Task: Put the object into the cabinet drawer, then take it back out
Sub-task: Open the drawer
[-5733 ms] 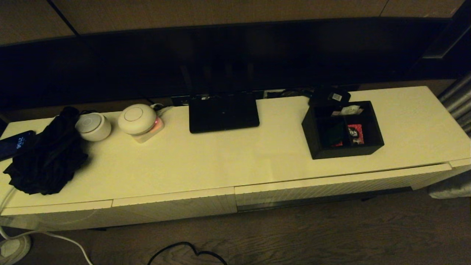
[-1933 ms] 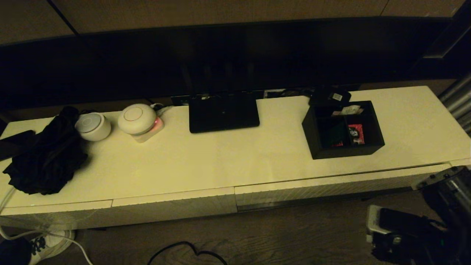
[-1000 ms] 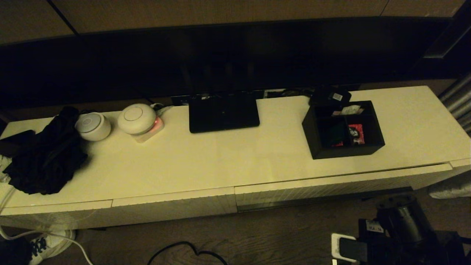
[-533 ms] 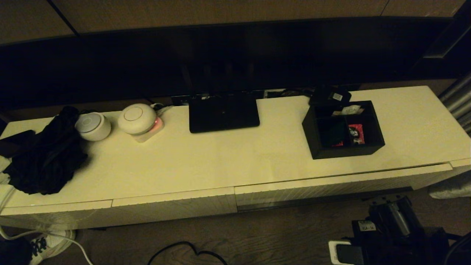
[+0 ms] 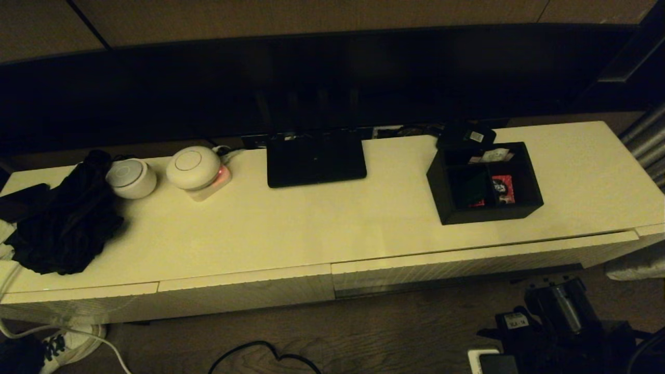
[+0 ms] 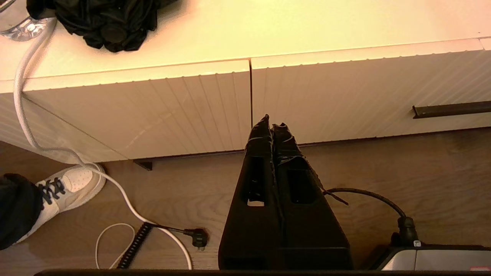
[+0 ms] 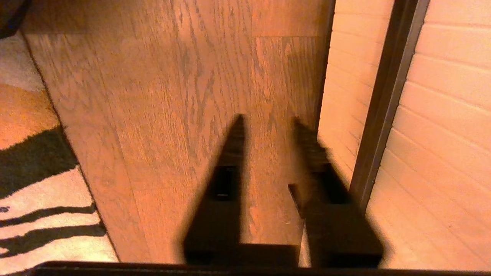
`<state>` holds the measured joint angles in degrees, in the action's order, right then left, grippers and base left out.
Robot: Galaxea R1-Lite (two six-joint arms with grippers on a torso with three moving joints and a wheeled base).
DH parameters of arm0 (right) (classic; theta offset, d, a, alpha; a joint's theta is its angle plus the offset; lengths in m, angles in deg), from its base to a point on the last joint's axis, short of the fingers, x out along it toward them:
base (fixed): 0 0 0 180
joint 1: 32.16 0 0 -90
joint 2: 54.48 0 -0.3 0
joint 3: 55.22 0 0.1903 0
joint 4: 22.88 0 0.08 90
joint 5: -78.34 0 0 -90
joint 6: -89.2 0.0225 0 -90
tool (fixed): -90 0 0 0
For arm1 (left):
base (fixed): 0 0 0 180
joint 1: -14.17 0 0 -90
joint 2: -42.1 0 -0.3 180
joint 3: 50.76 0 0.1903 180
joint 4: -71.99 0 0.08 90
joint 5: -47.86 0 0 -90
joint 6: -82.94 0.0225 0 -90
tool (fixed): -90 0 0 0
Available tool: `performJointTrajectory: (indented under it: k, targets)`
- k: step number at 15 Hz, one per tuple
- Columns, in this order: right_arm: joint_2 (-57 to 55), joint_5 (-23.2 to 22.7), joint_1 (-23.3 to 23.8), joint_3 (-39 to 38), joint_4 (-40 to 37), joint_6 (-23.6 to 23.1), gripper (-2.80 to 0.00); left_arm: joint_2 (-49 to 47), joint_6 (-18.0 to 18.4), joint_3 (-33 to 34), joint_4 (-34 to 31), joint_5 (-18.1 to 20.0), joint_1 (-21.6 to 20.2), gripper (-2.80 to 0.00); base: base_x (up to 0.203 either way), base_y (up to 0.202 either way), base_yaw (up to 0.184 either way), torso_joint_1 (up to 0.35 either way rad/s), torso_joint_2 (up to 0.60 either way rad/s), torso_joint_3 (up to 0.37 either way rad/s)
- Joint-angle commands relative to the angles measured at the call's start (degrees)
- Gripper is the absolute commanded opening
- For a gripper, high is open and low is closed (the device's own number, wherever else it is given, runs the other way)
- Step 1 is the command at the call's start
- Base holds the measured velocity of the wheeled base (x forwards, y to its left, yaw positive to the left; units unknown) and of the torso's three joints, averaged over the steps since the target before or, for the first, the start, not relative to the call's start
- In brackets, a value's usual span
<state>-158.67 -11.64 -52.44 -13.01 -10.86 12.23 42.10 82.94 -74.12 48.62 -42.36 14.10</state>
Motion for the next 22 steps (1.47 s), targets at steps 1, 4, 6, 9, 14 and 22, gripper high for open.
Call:
performJointTrajectory:
  k: [1, 4, 6, 9, 14, 22]
  targets:
    - [0.0, -0.3, 1.1, 0.0, 0.4, -1.1, 0.00, 0.0, 0.0, 0.2, 0.0, 0.0, 0.0, -2.80, 0.000, 0.000, 0.000, 0.000, 0.00, 0.000]
    - [-1.6, -0.3, 2.6, 0.2, 0.6, -4.1, 0.00, 0.0, 0.0, 0.2, 0.0, 0.0, 0.0, -2.80, 0.000, 0.000, 0.000, 0.000, 0.00, 0.000]
    - [-3.7, -0.4, 3.5, 1.3, 0.7, -5.1, 0.00, 0.0, 0.0, 0.2, 0.0, 0.0, 0.0, -2.80, 0.000, 0.000, 0.000, 0.000, 0.00, 0.000]
    - [-5.3, -0.5, 3.8, 3.1, 0.7, -5.1, 0.00, 0.0, 0.0, 0.2, 0.0, 0.0, 0.0, -2.80, 0.000, 0.000, 0.000, 0.000, 0.00, 0.000]
    - [-8.1, -1.4, 4.3, 7.7, 0.8, -5.2, 0.00, 0.0, 0.0, 0.2, 0.0, 0.0, 0.0, -2.80, 0.000, 0.000, 0.000, 0.000, 0.00, 0.000]
    - [-13.4, -2.4, 5.2, 10.8, 5.2, -5.1, 0.00, 0.0, 0.0, 0.2, 0.0, 0.0, 0.0, -2.80, 0.000, 0.000, 0.000, 0.000, 0.00, 0.000]
